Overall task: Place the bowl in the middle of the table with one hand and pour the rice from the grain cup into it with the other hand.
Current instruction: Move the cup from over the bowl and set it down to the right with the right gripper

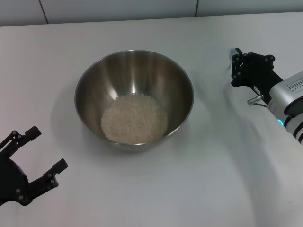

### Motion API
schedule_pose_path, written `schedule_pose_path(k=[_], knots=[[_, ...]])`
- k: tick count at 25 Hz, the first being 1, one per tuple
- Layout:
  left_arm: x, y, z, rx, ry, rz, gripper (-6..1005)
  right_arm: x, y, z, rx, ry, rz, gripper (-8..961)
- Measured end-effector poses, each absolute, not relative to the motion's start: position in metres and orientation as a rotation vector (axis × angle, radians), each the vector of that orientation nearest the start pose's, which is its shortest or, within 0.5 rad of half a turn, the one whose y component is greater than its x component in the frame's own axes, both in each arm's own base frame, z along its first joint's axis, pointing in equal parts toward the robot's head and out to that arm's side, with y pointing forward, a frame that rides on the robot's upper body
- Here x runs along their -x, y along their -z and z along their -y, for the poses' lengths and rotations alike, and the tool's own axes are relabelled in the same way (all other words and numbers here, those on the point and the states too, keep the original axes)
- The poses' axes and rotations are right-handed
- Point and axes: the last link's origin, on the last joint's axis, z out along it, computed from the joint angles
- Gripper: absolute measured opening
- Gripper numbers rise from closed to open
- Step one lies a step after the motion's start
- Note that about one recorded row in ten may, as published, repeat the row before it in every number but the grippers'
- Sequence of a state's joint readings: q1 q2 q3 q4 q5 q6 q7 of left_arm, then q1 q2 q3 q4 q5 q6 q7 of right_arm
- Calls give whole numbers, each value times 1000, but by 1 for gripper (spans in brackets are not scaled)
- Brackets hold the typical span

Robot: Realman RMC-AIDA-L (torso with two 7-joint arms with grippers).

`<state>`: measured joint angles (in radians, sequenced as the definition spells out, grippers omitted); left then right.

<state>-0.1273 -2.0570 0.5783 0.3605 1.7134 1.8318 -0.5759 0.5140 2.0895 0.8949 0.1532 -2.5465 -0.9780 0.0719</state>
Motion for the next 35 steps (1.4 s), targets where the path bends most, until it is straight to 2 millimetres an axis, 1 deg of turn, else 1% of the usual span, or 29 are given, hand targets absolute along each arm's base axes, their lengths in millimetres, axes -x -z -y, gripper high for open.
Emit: schedule_pose_path(k=[13, 16, 26, 31, 35], knots=[[336, -7, -182, 2301, 976, 239, 871, -313, 55, -348, 1890, -487, -451, 14], [336, -7, -181, 2300, 977, 240, 871, -314, 56, -348, 1893, -478, -462, 48], [335, -7, -182, 2297, 984, 239, 871, -316, 55, -349, 1882, -470, -483, 259], [335, -8, -182, 2294, 984, 241, 871, -318, 55, -348, 1882, -476, -500, 488], [335, -8, -182, 2293, 987, 243, 871, -320, 54, -347, 1879, -476, -507, 582]])
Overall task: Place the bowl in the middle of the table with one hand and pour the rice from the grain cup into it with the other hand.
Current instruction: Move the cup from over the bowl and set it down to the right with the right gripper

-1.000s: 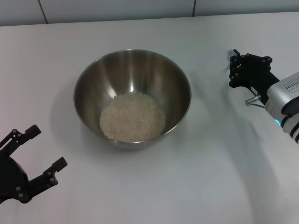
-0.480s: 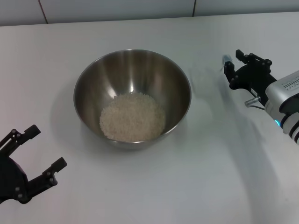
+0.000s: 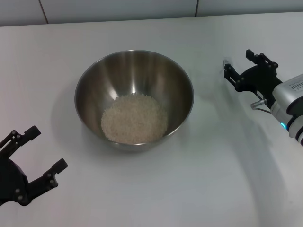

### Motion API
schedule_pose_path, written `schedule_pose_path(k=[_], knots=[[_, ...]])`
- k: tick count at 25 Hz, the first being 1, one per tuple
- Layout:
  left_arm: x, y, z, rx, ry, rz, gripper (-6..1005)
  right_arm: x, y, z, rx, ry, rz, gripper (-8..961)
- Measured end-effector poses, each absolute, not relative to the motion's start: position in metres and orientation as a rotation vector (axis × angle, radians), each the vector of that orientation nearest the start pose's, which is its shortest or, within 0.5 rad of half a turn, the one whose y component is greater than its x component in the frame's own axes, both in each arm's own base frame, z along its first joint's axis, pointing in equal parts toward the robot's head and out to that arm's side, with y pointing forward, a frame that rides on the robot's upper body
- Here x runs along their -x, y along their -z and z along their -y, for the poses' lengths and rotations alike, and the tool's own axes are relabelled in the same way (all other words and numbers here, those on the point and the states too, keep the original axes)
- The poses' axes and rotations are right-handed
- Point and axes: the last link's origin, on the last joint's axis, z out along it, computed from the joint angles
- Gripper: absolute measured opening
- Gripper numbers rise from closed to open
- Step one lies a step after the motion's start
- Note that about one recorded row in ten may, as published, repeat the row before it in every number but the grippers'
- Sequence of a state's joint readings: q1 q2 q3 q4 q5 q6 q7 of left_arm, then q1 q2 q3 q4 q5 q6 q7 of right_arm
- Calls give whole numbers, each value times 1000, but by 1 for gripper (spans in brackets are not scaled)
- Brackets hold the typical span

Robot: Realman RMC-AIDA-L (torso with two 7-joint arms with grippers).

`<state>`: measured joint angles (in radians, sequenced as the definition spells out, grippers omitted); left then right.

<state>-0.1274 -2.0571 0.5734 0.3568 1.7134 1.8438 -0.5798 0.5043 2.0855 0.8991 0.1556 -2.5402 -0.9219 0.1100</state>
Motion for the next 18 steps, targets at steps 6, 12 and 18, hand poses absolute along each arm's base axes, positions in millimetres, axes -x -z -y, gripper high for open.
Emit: schedule_pose_path(k=[6, 12, 18], knots=[[335, -8, -181, 2291, 996, 242, 871, -321, 53, -346, 1876, -476, -508, 652], [335, -8, -180, 2292, 1001, 252, 871, -322, 52, -343, 1873, -488, -509, 650], [335, -8, -179, 2292, 1001, 253, 871, -329, 50, -323, 1857, -547, -516, 650]])
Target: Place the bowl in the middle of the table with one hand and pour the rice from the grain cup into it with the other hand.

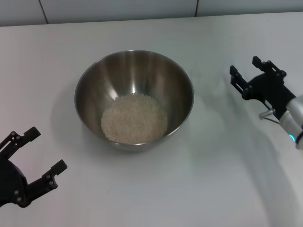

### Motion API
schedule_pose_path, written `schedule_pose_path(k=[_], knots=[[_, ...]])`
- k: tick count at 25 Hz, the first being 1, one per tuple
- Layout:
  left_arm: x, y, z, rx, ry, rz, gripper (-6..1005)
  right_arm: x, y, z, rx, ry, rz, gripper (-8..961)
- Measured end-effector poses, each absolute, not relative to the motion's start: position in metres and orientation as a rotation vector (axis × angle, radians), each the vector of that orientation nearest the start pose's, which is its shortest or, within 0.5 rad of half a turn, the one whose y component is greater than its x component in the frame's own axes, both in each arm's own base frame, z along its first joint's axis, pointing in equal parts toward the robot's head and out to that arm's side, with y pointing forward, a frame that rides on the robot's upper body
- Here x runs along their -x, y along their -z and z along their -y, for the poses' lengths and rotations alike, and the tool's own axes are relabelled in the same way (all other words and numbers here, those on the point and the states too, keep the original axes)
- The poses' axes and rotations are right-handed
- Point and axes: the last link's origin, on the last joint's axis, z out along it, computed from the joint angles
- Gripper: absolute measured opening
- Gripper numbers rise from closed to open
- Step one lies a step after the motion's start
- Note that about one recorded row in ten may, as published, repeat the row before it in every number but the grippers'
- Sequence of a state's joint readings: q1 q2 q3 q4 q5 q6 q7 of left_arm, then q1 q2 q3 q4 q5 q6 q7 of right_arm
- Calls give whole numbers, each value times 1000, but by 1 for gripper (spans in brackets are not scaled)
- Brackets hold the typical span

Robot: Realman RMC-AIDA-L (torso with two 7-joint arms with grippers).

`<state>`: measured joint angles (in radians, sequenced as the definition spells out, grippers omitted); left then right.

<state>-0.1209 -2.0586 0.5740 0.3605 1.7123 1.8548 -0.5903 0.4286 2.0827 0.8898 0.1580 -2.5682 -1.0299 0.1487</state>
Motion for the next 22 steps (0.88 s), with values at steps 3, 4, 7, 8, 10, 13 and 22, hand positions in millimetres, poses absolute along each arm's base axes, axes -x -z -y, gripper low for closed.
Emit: schedule_pose_path(k=[3, 4, 7, 8, 10, 13, 22], knots=[[335, -8, -179, 2293, 1000, 253, 871, -334, 45, -306, 1827, -610, -529, 650], [335, -8, -179, 2293, 1000, 253, 871, -334, 45, -306, 1827, -610, -529, 650], [335, -7, -178, 2299, 997, 244, 871, -337, 39, -290, 1796, -669, -508, 651], [335, -7, -178, 2300, 997, 242, 871, -339, 35, -281, 1778, -694, -502, 651], [335, -7, -178, 2301, 997, 242, 871, -341, 32, -278, 1767, -708, -506, 651], [334, -7, -179, 2302, 996, 239, 871, -345, 26, -274, 1744, -731, -529, 651], [335, -10, -183, 2310, 979, 227, 871, -335, -6, -278, 1861, -965, -501, 651]])
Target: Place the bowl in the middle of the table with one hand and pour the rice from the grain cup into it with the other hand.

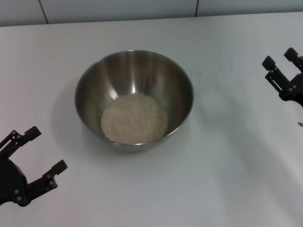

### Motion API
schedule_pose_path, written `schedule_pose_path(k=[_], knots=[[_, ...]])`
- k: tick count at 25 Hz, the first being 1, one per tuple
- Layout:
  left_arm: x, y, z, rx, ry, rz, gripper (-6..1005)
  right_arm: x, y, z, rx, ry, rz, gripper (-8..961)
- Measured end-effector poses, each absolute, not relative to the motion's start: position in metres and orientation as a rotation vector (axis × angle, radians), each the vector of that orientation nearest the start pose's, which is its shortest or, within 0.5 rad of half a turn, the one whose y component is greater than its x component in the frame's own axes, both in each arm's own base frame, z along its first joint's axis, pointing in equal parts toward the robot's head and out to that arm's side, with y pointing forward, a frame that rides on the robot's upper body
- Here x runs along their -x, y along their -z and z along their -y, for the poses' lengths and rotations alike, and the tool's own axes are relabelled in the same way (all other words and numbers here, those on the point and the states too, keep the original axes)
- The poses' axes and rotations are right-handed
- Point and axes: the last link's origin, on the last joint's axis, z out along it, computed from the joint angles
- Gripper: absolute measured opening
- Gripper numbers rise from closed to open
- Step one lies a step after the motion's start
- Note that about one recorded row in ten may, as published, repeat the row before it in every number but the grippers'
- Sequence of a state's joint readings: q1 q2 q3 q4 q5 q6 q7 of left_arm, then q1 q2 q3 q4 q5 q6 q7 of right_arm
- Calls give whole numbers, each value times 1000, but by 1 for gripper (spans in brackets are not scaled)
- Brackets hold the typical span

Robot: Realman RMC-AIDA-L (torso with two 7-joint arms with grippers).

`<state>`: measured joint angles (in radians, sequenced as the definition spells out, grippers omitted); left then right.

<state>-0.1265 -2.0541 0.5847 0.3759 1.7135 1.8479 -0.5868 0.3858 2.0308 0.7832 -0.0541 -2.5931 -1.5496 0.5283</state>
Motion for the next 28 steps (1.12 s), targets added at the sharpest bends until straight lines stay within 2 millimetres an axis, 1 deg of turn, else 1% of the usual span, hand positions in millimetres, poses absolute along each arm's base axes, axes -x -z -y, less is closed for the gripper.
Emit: schedule_pose_path(k=[1, 2, 5, 6, 7, 11, 12, 13, 14, 15, 16, 17, 21, 28], knots=[[335, -10, -183, 2310, 979, 227, 871, -335, -6, -278, 1861, -965, -501, 651], [336, -11, -183, 2311, 977, 228, 871, -332, -14, -281, 1945, -994, -494, 650], [336, -11, -184, 2312, 976, 227, 871, -329, -16, -283, 1997, -1004, -485, 650], [336, -12, -185, 2314, 977, 224, 871, -323, -19, -288, 2120, -1001, -449, 650], [336, -12, -185, 2314, 977, 224, 871, -323, -19, -288, 2120, -1001, -449, 650], [335, -13, -186, 2316, 979, 228, 871, -311, -20, -295, 2345, -965, -378, 651], [335, -13, -186, 2317, 978, 228, 871, -311, -20, -295, 2345, -965, -378, 651], [335, -14, -186, 2317, 977, 227, 871, -309, -20, -297, 2382, -953, -369, 651], [335, -14, -187, 2318, 977, 229, 871, -304, -19, -300, 2462, -929, -352, 651], [335, -14, -187, 2318, 977, 229, 871, -304, -19, -300, 2462, -929, -352, 651], [335, -14, -188, 2322, 981, 233, 871, -301, -19, -302, 2506, -917, -334, 651], [335, -14, -188, 2322, 981, 233, 871, -301, -19, -302, 2506, -917, -334, 650], [334, -16, -191, 2342, 980, 242, 871, -293, -17, -306, 2596, -888, -276, 650], [333, -16, -193, 2361, 980, 240, 871, -288, -10, -306, 2685, -846, -220, 650]])
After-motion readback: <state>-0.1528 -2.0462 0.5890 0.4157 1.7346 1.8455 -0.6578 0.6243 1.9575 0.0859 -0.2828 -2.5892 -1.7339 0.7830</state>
